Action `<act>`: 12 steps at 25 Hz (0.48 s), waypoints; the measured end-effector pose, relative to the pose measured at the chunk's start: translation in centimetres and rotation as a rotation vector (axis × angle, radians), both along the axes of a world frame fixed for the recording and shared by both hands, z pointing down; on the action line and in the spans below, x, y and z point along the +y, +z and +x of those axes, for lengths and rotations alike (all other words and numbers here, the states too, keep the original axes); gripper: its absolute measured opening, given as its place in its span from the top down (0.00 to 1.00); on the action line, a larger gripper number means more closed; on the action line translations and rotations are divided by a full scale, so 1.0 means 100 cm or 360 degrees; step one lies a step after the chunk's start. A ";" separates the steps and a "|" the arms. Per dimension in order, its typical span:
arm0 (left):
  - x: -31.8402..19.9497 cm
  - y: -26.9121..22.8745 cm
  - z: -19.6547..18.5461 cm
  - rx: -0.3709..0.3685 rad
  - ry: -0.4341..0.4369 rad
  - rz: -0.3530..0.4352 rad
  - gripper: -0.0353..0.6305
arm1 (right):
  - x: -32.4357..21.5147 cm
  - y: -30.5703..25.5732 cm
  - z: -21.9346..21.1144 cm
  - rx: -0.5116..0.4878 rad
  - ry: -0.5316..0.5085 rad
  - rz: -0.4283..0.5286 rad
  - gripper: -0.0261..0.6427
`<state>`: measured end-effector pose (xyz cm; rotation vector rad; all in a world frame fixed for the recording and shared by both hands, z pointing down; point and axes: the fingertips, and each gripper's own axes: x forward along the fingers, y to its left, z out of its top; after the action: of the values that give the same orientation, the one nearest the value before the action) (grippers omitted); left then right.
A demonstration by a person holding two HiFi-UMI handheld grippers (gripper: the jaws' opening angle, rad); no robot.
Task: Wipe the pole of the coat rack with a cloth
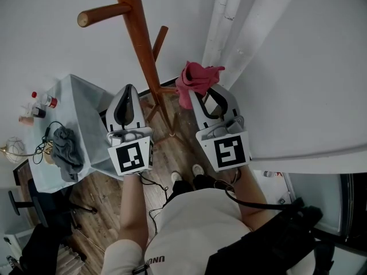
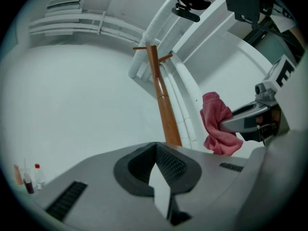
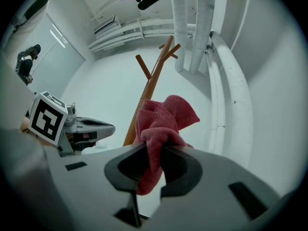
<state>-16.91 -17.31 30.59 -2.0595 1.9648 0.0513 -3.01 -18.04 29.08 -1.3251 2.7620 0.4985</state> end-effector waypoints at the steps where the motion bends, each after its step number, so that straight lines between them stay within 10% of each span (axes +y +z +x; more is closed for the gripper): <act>1: 0.000 0.001 0.000 -0.0034 0.0002 0.0009 0.93 | -0.001 0.001 0.001 0.0003 0.0005 0.0001 0.85; 12: 0.000 0.007 0.000 -0.0062 -0.0018 -0.0010 0.93 | -0.018 0.001 0.026 -0.0042 0.0101 -0.0035 0.85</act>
<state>-16.90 -17.27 31.26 -2.0376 1.9556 0.0028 -0.39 -19.85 29.17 -1.4176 2.7195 0.4521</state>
